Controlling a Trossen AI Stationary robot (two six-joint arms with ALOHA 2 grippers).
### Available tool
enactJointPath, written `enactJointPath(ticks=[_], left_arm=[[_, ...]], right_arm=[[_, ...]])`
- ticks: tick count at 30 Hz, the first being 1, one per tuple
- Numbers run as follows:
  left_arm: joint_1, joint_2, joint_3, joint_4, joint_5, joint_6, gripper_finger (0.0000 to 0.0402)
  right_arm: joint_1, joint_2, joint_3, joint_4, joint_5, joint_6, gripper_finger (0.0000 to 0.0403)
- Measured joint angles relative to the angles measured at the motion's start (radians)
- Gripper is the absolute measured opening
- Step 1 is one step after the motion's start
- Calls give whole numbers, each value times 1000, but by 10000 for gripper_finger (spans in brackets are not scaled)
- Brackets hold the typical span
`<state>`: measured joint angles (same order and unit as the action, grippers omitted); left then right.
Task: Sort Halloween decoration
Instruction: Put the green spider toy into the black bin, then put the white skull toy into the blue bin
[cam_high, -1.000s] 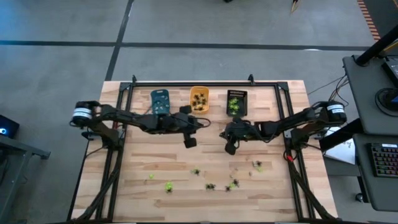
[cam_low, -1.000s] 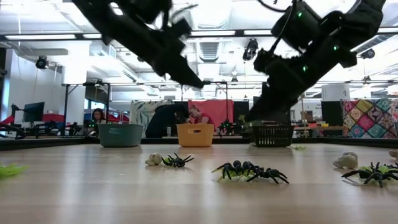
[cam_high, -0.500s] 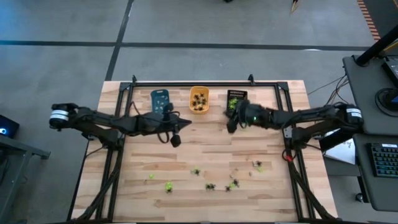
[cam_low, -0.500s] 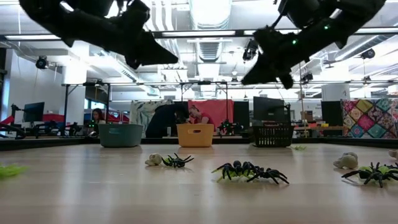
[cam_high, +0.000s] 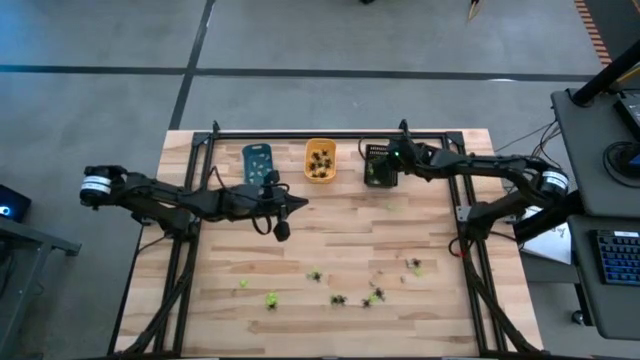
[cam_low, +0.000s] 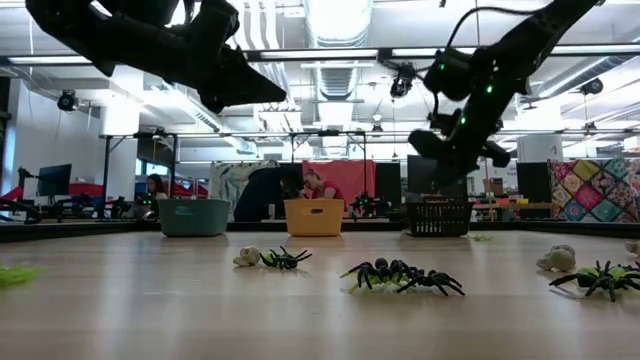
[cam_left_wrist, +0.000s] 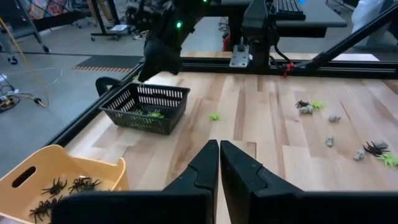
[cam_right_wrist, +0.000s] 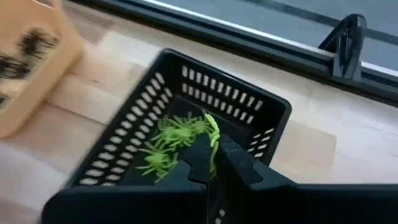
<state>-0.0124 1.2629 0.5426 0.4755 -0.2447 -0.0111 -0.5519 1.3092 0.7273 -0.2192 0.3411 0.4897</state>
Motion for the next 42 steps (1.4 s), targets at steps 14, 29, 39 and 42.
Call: enactJointPath(ticks=[14, 29, 39, 42], left_arm=[[1, 0, 0, -5, 0, -3, 0], [1, 74, 0, -3, 0, -33, 0], [1, 106, 0, 23, -1, -44, 0], [1, 108, 0, 40, -3, -43, 0]], right_arm=[[1, 53, 0, 25, -4, -15, 87], [73, -39, 53, 15, -68, -18, 138], [274, -166, 59, 24, -203, 43, 130], [337, -160, 60, 22, -286, 85, 129]])
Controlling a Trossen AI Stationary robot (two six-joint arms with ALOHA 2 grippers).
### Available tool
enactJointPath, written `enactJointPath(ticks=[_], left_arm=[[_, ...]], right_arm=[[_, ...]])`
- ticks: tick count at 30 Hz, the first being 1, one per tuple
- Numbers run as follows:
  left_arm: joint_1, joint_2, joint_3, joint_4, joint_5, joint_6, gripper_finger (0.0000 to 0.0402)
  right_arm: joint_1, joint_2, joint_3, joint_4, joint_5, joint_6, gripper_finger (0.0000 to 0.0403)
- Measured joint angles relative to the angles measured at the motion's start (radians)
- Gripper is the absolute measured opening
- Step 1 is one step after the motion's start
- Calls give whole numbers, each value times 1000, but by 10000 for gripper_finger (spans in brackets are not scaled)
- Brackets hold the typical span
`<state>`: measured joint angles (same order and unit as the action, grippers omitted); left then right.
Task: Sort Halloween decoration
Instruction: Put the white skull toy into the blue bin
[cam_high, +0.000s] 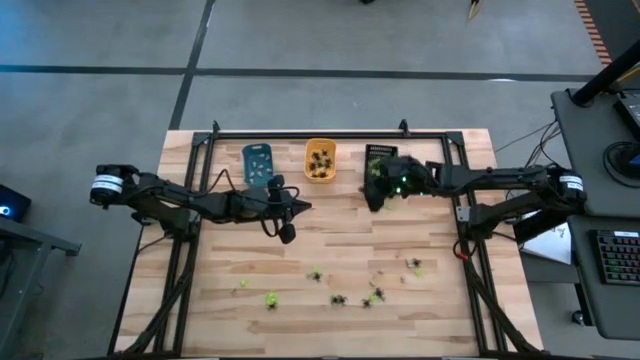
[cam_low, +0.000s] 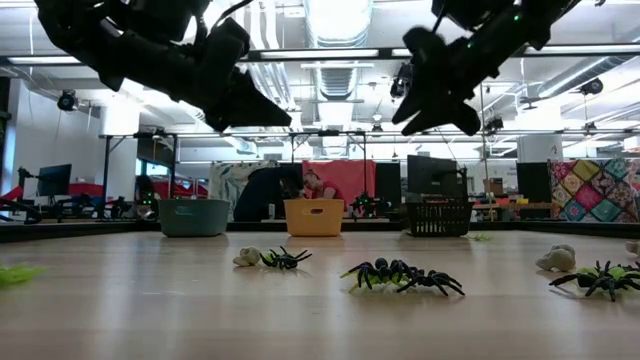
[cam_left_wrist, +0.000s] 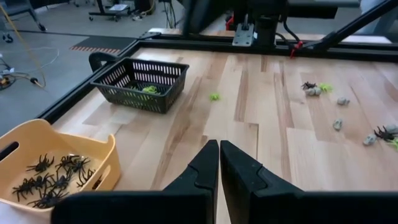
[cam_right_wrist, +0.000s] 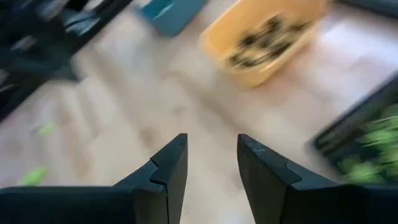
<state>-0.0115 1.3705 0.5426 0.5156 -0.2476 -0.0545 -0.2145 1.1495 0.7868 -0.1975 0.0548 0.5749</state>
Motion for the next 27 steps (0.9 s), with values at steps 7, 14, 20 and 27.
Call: enactJointPath(ticks=[7, 14, 20, 27], left_arm=[[0, 1, 0, 33, -1, 0, 0], [0, 1, 0, 35, -1, 0, 0], [0, 1, 0, 37, -1, -7, 0], [0, 1, 0, 38, -1, -7, 0]], right_arm=[[122, 40, 0, -8, -141, 103, 125], [201, 72, 0, -16, -168, 237, 125], [241, 78, 0, -83, -187, 332, 125], [296, 86, 0, -171, -188, 445, 125]])
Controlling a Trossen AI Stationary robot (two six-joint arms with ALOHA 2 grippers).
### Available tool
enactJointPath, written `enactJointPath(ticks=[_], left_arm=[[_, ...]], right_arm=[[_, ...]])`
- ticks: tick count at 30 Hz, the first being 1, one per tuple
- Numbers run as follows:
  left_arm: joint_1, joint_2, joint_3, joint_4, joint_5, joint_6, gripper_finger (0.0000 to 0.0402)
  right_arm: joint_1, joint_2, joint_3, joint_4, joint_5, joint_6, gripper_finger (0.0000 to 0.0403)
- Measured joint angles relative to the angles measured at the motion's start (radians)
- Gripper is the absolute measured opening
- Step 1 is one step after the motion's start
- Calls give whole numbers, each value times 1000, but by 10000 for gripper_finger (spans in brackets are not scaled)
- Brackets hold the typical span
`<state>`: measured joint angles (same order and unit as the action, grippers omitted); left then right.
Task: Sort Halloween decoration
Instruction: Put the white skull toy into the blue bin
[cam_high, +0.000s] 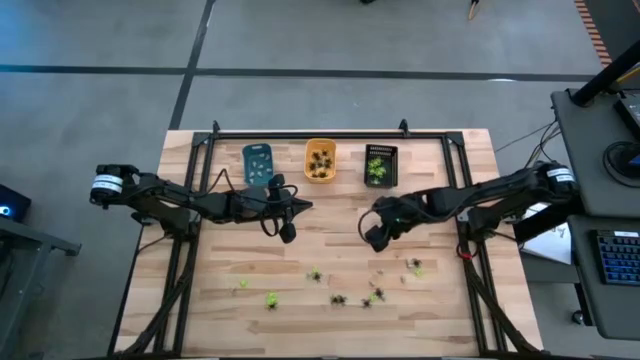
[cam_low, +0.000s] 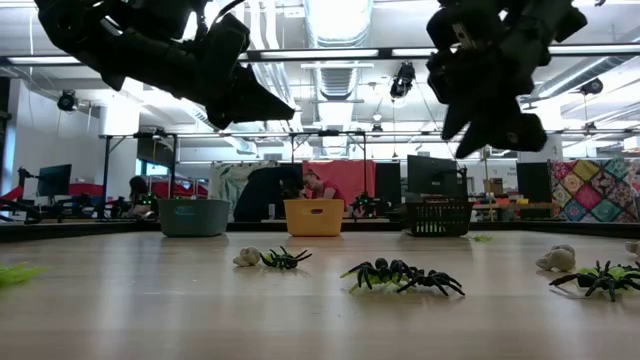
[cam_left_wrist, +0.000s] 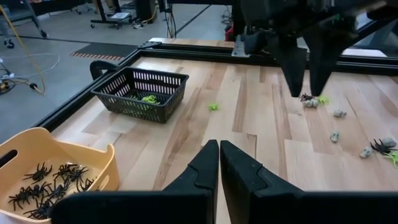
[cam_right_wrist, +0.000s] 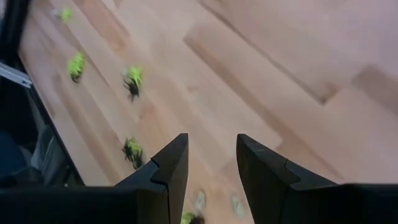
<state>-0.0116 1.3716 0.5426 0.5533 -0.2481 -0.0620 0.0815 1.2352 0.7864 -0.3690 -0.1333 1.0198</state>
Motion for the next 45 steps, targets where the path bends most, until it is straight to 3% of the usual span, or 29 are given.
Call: enactJointPath(ticks=[12, 16, 19, 25, 37, 45], left_arm=[[0, 0, 0, 1, 0, 0, 0], [0, 0, 0, 1, 0, 7, 0], [0, 0, 0, 1, 0, 15, 0], [0, 0, 0, 1, -5, 19, 0], [0, 0, 0, 0, -5, 27, 0], [0, 0, 0, 0, -6, 27, 0]], right_arm=[[96, 109, 0, -69, -82, 156, 125], [118, 118, 0, -180, -108, 226, 125], [134, 118, 38, -356, -105, 266, 125], [167, 124, 150, -655, -17, 325, 125], [218, 243, 154, -639, -25, 348, 125], [227, 371, 202, -635, -25, 258, 125]])
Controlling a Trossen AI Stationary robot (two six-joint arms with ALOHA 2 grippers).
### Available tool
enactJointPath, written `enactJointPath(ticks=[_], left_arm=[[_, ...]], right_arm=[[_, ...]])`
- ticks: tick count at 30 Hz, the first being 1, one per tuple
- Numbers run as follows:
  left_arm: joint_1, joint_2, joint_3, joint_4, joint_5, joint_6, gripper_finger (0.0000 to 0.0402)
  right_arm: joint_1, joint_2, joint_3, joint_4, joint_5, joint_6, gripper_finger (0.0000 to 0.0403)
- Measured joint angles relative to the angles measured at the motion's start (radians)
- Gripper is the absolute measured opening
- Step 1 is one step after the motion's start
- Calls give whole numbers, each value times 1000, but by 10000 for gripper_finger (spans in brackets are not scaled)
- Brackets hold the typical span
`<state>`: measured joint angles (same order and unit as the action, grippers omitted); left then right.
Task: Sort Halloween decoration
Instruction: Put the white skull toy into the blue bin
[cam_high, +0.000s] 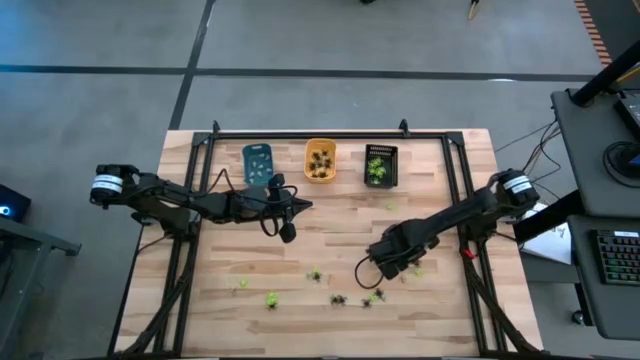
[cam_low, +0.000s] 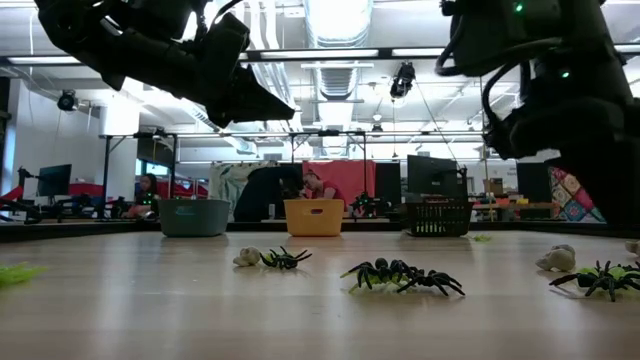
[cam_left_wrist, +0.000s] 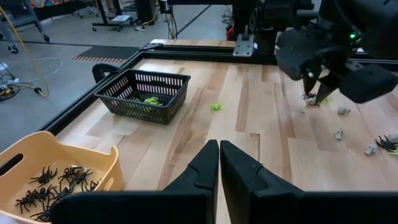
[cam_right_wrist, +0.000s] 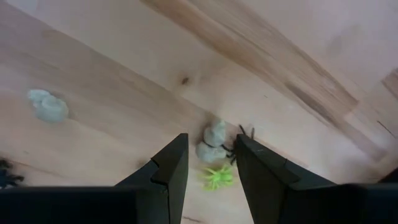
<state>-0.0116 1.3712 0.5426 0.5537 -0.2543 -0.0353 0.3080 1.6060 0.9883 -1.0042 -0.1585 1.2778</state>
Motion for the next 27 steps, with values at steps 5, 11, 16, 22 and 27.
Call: enactJointPath(ticks=[5, 11, 16, 22, 27], left_arm=[[0, 0, 0, 0, 0, 0, 0], [0, 0, 0, 0, 0, 0, 0], [0, 0, 0, 0, 0, 0, 0], [0, 0, 0, 0, 0, 0, 0], [0, 0, 0, 0, 0, 0, 0]], right_arm=[[0, 39, 12, -1, 1, -30, 125], [0, 47, 6, -3, 2, -34, 125], [0, 48, -1, 0, 9, -37, 125], [0, 59, -17, 19, 13, -40, 123], [0, 62, -18, 25, 34, -44, 122]])
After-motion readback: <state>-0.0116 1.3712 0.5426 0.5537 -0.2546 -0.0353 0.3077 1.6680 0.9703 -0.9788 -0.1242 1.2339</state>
